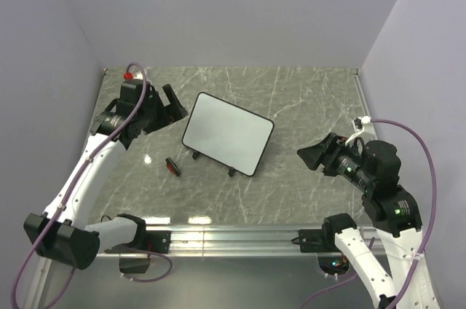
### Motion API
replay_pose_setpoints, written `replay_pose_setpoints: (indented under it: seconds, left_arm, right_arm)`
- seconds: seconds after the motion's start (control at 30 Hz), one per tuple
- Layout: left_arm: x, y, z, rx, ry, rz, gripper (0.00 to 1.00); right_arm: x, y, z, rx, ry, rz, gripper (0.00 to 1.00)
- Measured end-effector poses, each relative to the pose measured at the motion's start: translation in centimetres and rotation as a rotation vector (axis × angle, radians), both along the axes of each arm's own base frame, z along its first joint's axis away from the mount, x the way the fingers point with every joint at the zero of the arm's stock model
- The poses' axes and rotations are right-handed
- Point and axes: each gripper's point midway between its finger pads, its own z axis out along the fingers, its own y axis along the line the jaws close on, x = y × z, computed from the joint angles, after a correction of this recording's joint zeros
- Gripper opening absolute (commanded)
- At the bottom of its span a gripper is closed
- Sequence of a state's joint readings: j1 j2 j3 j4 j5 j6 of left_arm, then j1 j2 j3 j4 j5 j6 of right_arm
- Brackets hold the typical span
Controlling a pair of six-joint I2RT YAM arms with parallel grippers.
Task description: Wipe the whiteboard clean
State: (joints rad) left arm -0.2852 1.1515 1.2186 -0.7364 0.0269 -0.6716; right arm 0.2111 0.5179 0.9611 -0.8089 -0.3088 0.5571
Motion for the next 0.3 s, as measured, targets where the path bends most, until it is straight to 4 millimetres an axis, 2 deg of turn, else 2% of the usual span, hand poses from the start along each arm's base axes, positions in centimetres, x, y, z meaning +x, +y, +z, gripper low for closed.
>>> replay_pose_setpoints:
  seconds: [0.13, 0.3]
  left_arm:
    - [0.9, -0.2, 0.1, 0.013, 0.0, -0.007, 0.99]
    - [1.2, 0.3, 1.2, 0.043, -0.036, -0.002, 1.0]
  right_arm:
    - [0.0, 0.3, -0.2, 0.003, 0.012, 0.017, 0.74]
    - [-0.2, 0.5, -0.5, -0.001, 0.017, 0.037, 0.75]
